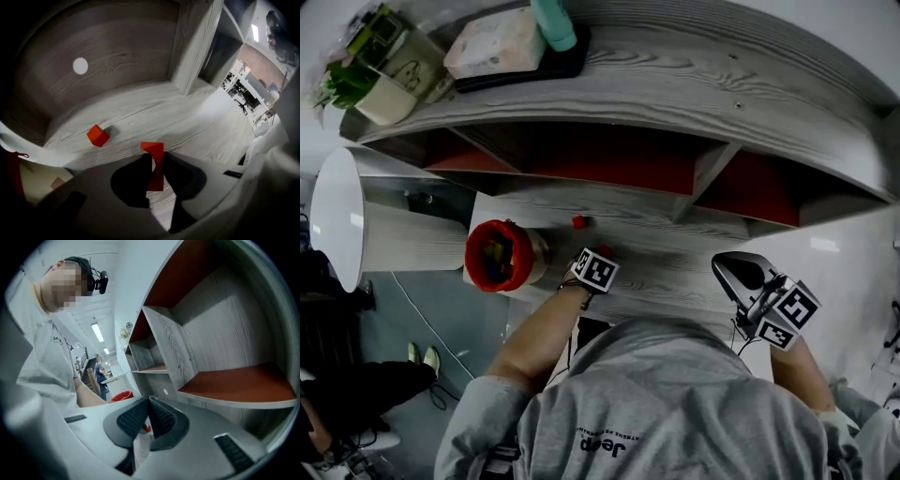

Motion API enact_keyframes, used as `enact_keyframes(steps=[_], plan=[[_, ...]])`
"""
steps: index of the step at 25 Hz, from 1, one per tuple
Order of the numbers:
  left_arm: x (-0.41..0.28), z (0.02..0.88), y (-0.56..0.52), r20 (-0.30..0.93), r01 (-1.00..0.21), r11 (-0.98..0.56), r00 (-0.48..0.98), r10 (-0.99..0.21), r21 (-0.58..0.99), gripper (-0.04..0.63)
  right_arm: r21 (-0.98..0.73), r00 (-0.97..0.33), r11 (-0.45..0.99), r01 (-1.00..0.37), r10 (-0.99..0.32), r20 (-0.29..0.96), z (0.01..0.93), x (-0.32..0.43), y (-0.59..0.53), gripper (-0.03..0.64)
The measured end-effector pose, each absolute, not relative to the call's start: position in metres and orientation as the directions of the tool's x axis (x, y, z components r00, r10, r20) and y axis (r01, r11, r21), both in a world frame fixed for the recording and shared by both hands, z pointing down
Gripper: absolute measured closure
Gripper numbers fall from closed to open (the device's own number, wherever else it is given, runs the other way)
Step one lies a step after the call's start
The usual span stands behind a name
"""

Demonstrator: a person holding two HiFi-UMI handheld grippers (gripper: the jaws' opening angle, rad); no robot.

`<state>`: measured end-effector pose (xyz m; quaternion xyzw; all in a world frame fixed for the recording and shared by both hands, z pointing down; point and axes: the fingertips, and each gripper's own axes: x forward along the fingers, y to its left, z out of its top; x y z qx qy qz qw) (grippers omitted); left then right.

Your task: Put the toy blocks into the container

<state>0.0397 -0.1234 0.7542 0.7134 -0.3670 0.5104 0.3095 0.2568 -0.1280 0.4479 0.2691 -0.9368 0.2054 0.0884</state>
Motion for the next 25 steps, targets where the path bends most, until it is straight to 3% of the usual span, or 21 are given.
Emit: enact_keyframes(steps=[7, 13, 19, 25], plan=[[0.025, 0.609, -0.148, 0.825, -0.827, -0.55, 0.39, -0.408, 0.119, 0.488, -0.306, -0.882, 0.83, -0.466, -0.411, 0.23, 0.427, 0.174, -0.14, 0.604], [-0.088, 0.498, -0.149, 0.723, -0.831, -0.55, 0.43, -0.541, 0.082, 0.488, -0.258, -0.926, 0.892, -0.371, -0.334, 0.177, 0.398, 0.033, -0.15, 0.604], [-0.212, 0.482, -0.124, 0.744, -0.827, -0.561, 0.403, -0.533, 0.045, 0.488, -0.235, -0.941, 0.915, -0.329, -0.295, 0.166, 0.389, -0.105, -0.152, 0.604], [-0.26, 0.501, -0.11, 0.741, -0.805, -0.584, 0.452, -0.496, 0.099, 0.489, -0.236, -0.948, 0.926, -0.296, -0.253, 0.194, 0.39, -0.185, -0.144, 0.604]])
